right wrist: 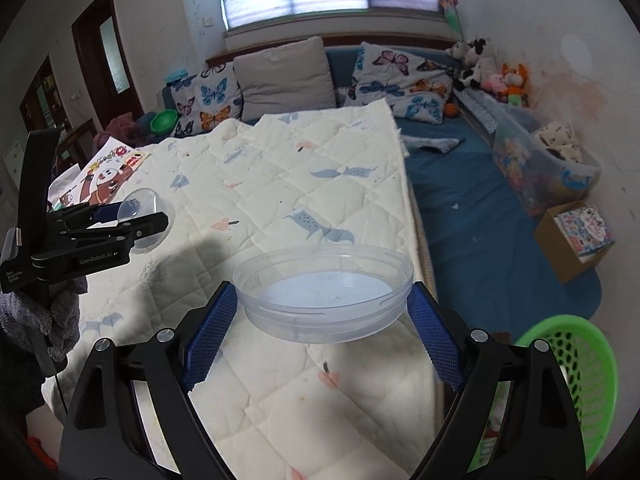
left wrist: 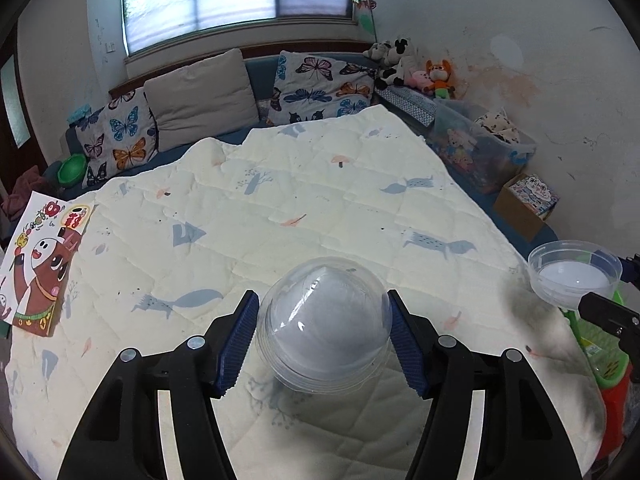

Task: Collect trash
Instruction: 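Carry the round lid to the basket with the right while the left carries the dome lid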

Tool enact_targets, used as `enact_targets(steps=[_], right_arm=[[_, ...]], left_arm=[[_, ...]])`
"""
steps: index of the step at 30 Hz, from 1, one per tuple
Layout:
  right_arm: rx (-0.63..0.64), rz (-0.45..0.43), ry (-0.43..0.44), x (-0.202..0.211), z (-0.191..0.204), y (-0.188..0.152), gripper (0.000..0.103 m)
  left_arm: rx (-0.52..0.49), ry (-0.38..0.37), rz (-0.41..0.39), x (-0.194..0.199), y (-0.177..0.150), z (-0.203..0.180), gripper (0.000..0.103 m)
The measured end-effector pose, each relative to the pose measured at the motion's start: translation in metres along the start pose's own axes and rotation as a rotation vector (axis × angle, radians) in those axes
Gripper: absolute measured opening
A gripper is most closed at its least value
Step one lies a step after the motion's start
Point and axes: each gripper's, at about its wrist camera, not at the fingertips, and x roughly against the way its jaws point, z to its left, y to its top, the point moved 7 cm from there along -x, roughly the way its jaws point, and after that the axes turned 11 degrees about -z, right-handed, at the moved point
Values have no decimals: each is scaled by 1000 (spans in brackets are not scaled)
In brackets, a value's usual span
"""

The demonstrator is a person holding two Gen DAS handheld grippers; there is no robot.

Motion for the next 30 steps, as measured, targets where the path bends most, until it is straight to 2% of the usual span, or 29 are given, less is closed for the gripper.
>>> enact_targets(steps=[8, 16, 30], right_arm=[[-24, -25, -29, 47, -17, -10, 86], [-47, -51, -78, 95, -49, -27, 86], [-125, -61, -197, 140, -122, -61, 86]], left_arm=[[-18, -23, -42, 38, 1, -29, 62], [-32, -81, -76, 72, -2, -70, 62], [-84, -188, -86, 90, -1, -144, 62]])
